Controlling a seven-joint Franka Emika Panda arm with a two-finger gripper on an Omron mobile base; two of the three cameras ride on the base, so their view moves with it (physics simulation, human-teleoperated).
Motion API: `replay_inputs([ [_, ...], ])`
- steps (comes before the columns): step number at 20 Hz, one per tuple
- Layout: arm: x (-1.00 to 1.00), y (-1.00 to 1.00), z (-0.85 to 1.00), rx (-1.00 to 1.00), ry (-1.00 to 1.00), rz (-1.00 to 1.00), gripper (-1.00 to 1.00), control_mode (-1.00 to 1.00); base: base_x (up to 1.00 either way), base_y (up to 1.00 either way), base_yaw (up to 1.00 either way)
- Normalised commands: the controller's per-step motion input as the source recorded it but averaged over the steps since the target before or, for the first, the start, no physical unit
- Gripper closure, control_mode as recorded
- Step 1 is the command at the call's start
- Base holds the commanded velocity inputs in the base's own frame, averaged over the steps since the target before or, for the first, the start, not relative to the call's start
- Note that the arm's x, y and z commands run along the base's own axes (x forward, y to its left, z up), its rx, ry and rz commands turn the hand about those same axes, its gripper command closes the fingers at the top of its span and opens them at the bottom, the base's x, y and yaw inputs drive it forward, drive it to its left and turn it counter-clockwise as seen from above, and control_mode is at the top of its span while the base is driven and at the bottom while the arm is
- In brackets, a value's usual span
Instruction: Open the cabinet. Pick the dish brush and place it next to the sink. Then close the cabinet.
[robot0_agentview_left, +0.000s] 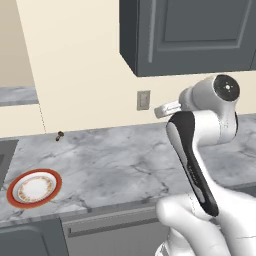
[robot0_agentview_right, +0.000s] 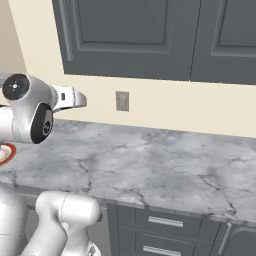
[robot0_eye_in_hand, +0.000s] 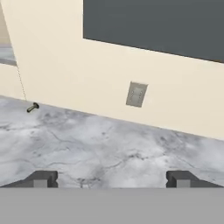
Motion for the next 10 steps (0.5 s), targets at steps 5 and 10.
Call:
replay_inputs([
  [5,-0.29,0.05,0.73,0.01,-0.2,-0.01,-1.0,-1.0,0.0,0.0,0.0],
  [10,-0.24,0.0,0.4,0.02,-0.03,-0.02,-1.0,-1.0,0.0,0.0,0.0],
])
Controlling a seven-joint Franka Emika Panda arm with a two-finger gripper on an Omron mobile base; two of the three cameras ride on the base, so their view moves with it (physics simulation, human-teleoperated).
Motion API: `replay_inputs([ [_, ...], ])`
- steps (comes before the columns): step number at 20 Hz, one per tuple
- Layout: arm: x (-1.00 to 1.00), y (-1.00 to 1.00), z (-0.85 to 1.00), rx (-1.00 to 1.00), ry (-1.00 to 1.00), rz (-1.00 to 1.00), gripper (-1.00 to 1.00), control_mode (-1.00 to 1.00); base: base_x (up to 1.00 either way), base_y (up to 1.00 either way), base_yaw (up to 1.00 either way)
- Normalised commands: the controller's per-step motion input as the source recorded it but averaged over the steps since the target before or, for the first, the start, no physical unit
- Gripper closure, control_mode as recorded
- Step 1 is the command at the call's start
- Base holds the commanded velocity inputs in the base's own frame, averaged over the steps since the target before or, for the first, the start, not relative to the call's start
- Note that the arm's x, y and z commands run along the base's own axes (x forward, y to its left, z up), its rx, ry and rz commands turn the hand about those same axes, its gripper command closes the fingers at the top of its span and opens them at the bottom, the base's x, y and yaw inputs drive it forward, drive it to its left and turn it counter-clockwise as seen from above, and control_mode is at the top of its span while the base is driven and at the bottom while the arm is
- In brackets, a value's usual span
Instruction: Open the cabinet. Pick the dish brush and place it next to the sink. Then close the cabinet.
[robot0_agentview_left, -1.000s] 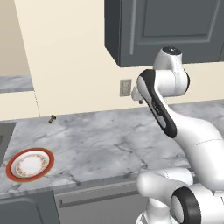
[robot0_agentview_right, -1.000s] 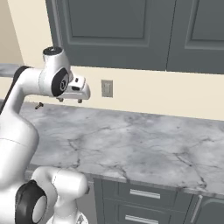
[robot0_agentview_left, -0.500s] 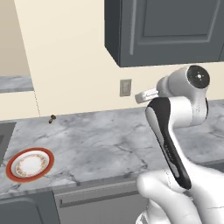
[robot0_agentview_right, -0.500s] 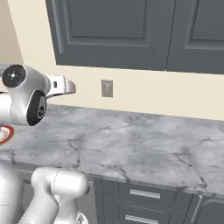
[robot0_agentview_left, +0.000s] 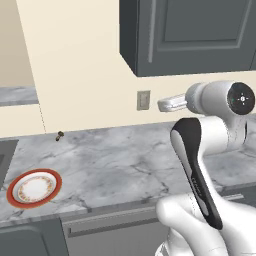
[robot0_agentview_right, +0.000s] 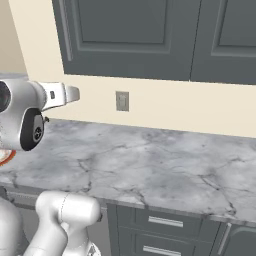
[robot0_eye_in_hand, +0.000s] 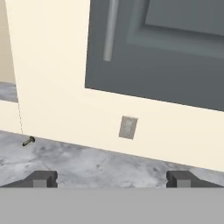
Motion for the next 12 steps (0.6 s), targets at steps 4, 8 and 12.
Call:
replay_inputs([
  [4,-0.17,0.0,0.16,0.0,0.0,0.0,-1.0,-1.0,0.0,0.0,0.0],
  [8,-0.37,0.0,0.05,0.0,0.0,0.0,-1.0,-1.0,0.0,0.0,0.0],
  [12,-0.27,0.16,0.0,0.0,0.02,0.0,-1.0,-1.0,0.0,0.0,0.0],
])
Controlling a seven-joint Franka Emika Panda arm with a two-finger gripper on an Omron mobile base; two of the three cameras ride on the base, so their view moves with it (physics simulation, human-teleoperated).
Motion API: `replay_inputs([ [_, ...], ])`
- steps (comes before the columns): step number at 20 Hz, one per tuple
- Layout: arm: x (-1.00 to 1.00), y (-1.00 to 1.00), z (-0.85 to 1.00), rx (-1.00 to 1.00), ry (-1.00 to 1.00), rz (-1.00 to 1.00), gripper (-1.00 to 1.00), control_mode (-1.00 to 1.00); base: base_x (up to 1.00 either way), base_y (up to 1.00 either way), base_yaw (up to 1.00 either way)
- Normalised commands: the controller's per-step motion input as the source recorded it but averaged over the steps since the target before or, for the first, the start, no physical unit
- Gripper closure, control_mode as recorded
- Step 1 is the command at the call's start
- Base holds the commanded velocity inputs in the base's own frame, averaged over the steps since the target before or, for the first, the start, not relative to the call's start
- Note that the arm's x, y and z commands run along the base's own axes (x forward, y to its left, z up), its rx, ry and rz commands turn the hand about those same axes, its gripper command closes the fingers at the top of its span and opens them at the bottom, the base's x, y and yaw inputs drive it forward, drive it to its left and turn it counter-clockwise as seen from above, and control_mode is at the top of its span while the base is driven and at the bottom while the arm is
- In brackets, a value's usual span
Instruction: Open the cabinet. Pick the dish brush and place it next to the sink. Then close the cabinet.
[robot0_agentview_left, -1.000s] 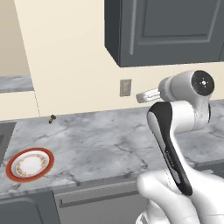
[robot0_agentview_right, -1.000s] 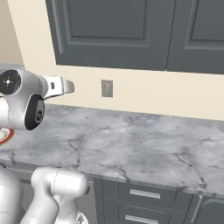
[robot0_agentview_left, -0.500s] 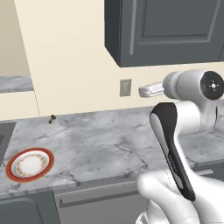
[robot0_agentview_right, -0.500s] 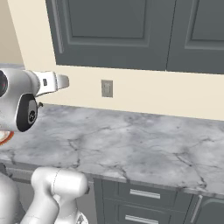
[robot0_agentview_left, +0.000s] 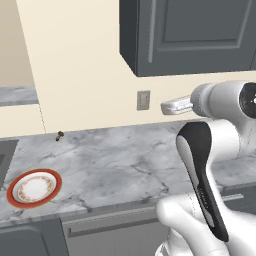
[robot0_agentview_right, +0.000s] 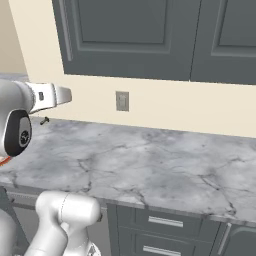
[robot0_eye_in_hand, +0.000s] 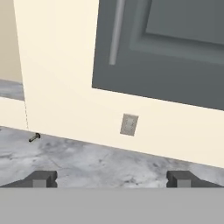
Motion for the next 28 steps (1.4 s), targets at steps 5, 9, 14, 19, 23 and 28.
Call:
replay_inputs([
  [5,-0.09,0.04,0.32,0.1,-0.01,-0.03,-1.0,-1.0,0.0,0.0,0.0],
  [9,0.1,0.18,0.68,0.05,-0.05,-0.11,-1.0,-1.0,0.0,0.0,0.0],
  [14,0.66,0.08,0.41,0.06,-0.05,-0.16,-1.0,-1.0,0.0,0.0,0.0],
  [19,0.86,0.0,0.2,0.14,0.0,-0.04,-1.0,-1.0,0.0,0.0,0.0],
  [23,0.59,-0.04,0.0,0.18,0.0,0.0,-1.0,-1.0,0.0,0.0,0.0],
  [28,0.49,0.0,0.0,0.12,0.0,0.0,-1.0,-1.0,0.0,0.0,0.0],
])
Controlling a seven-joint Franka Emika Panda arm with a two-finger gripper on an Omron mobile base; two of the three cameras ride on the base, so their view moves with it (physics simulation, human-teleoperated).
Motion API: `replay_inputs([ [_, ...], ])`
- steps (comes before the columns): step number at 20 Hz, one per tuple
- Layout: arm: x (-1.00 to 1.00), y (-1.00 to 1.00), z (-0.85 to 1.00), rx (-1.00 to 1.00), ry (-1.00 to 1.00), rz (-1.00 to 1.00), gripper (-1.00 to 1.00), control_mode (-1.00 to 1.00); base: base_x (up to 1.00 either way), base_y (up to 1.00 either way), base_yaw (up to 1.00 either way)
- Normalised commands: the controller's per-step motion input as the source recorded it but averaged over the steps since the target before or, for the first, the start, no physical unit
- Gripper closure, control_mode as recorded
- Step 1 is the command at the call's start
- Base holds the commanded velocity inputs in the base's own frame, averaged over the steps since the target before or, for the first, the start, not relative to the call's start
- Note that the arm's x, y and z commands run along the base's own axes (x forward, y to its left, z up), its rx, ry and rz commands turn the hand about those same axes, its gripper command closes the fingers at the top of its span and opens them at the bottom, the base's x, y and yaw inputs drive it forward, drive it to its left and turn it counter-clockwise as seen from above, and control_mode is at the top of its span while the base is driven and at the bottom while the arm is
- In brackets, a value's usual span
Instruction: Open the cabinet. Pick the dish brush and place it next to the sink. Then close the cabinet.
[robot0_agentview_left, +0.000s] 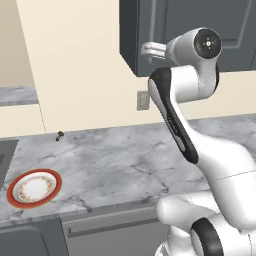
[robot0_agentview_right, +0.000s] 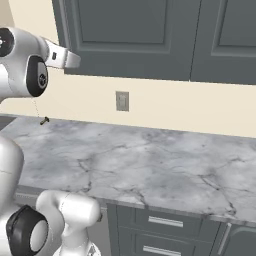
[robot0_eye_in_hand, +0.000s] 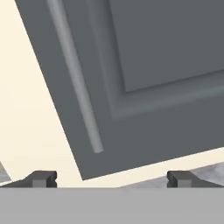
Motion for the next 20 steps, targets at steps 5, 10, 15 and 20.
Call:
replay_inputs([
  [5,0.6,0.0,-0.01,0.05,0.0,0.0,-1.0,-1.0,0.0,0.0,0.0],
  [10,0.53,0.0,-0.06,0.0,0.0,0.0,-1.0,-1.0,0.0,0.0,0.0],
  [15,0.52,0.0,-0.01,0.0,0.0,0.0,-1.0,-1.0,0.0,0.0,0.0],
  [20,0.47,0.0,-0.02,0.0,0.0,0.0,-1.0,-1.0,0.0,0.0,0.0],
])
